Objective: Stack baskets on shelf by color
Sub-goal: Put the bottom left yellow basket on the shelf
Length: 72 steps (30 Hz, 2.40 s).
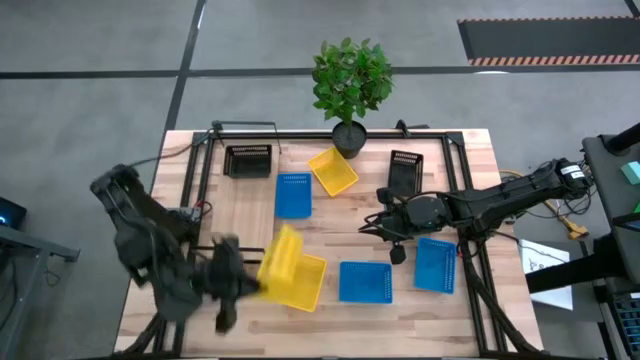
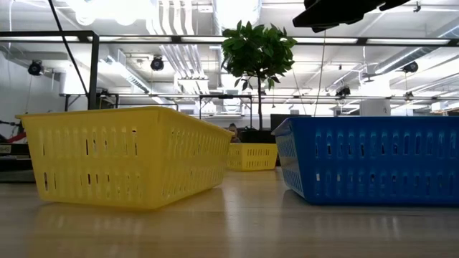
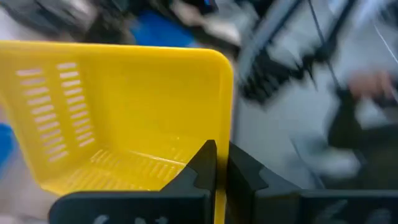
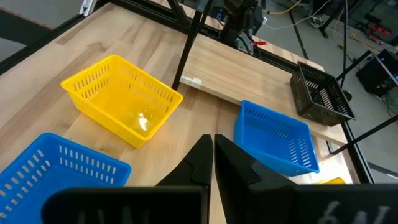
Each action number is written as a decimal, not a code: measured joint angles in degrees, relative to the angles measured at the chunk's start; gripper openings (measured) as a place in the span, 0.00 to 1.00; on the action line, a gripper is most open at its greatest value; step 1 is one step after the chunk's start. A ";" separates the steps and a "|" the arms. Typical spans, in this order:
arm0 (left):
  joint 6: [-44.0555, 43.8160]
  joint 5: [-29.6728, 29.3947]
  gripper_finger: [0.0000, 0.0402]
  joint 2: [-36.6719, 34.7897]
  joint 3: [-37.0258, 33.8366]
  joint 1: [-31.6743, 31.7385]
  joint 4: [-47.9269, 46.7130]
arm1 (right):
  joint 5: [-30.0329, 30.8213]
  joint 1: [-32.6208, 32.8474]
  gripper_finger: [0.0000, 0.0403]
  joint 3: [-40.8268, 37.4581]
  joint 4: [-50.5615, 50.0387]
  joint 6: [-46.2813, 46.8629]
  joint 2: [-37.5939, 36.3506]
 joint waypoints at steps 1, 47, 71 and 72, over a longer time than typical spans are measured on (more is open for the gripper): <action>0.97 -2.06 0.00 -1.23 0.04 1.35 0.02 | 0.00 0.00 0.02 0.00 0.01 -0.01 0.00; -4.82 31.26 0.00 9.75 -14.70 54.31 -27.77 | 0.22 0.00 0.02 -0.07 -2.73 0.42 0.00; -9.63 34.35 0.04 9.75 -25.21 62.71 -17.09 | 0.22 0.00 0.02 -0.07 -3.61 0.83 0.00; -9.40 34.40 0.05 9.75 -25.25 62.74 -16.83 | 0.23 0.00 0.02 -0.07 -3.63 0.85 0.00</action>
